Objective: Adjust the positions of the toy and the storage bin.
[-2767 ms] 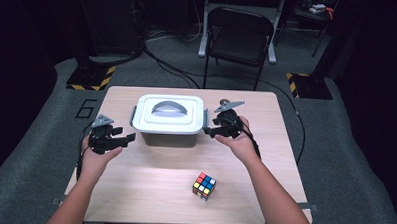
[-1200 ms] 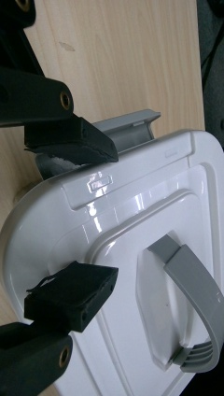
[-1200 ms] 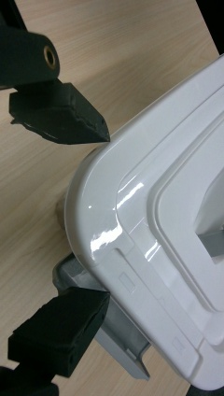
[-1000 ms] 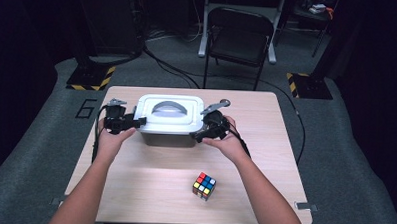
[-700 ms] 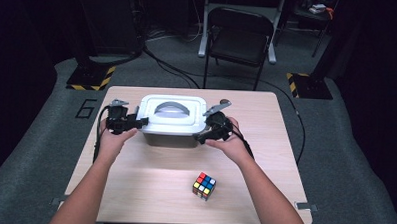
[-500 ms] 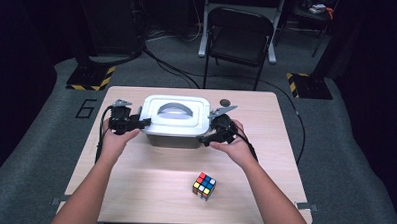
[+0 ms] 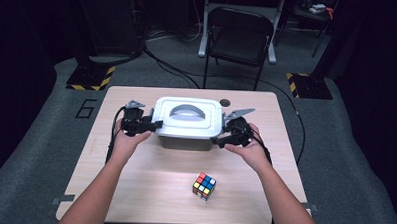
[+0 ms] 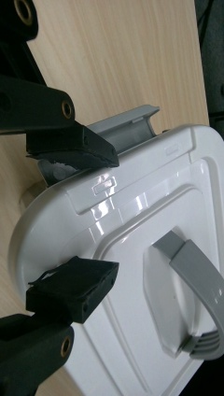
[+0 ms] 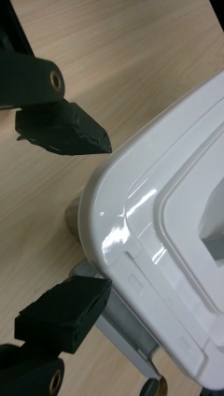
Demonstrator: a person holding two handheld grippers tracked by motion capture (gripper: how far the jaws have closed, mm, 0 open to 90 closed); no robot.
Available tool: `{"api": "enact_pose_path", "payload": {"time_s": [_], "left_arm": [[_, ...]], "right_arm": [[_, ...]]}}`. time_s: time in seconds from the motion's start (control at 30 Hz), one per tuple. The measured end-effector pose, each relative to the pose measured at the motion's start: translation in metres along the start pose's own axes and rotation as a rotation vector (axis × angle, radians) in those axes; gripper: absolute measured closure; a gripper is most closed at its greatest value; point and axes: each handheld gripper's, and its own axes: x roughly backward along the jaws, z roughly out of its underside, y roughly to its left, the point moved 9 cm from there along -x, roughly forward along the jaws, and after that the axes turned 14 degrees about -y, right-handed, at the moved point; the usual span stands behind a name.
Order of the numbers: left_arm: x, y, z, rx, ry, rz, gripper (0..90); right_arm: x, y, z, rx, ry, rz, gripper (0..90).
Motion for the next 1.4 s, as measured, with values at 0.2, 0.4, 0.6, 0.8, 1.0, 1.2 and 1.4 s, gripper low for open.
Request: {"api": "enact_pose_path", "payload": {"time_s": [0.2,0.4,0.6,0.8,1.0,1.2,1.4], "left_arm": [[-0.002,-0.003,-0.002,-0.024,0.003,-0.017,43.4],[-0.002,-0.005,-0.002,-0.029,0.003,-0.014,43.4],[0.004,-0.007,-0.004,-0.04,-0.016,0.012,43.5],[0.011,-0.008,-0.002,-0.045,-0.017,0.007,43.1],[0.015,-0.006,-0.002,-0.043,-0.032,0.005,42.0],[0.018,-0.009,0.001,-0.038,-0.034,0.011,42.1],[0.018,-0.012,0.002,-0.047,-0.037,0.022,42.1]], "right_arm": [[0.008,-0.007,-0.015,0.034,-0.041,0.024,29.0],[-0.004,-0.007,-0.036,0.052,-0.089,0.006,33.5],[-0.023,-0.007,-0.044,0.054,-0.08,-0.008,33.6],[-0.04,-0.008,-0.047,0.049,-0.063,-0.016,35.8],[-0.055,-0.011,-0.056,0.046,-0.066,-0.014,36.6],[-0.066,-0.01,-0.058,0.058,-0.056,-0.029,36.6],[-0.072,-0.011,-0.06,0.047,-0.076,-0.034,37.1]]}}
